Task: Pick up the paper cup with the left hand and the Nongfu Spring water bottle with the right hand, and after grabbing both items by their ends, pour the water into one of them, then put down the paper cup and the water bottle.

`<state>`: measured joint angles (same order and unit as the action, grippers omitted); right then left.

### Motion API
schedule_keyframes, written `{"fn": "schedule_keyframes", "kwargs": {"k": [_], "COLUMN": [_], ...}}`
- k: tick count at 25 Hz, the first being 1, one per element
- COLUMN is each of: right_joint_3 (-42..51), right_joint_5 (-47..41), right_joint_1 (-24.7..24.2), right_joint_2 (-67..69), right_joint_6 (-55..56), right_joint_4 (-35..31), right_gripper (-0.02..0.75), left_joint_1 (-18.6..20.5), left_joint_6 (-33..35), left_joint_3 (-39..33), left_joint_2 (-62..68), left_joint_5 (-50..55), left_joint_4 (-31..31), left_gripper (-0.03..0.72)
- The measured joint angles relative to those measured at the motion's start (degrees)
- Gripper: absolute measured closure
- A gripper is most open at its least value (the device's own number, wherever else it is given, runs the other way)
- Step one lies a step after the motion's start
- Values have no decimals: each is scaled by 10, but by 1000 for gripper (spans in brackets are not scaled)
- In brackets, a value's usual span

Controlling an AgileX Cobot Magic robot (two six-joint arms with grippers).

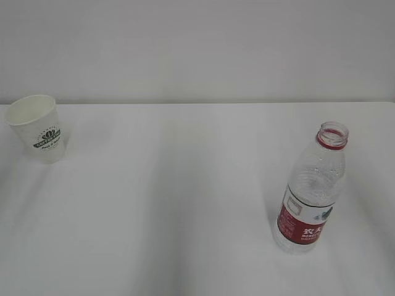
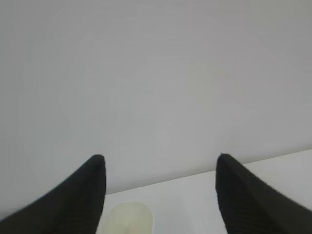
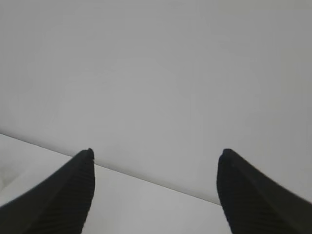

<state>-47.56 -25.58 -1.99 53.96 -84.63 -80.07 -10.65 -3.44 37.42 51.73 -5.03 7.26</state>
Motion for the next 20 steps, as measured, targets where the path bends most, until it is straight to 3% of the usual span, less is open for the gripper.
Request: {"fn": "schedule_keyframes", "kwargs": {"k": [5,20], "right_joint_3": [0,14], "right_joint_5": [3,10], "right_joint_1": [0,0], "right_joint_2": [0,0], "right_joint_6": [-2,-15], "right_joint_4": [-5,-7], "right_gripper": [151,151], "left_joint_1": [0,0], "left_joint_6": [0,0], "left_joint_3": [-33,-37], "left_joint_2": [0,0], "left_joint_5": [-18,-41], "left_joint_4": [-3,-3], "left_gripper": [173,207]}}
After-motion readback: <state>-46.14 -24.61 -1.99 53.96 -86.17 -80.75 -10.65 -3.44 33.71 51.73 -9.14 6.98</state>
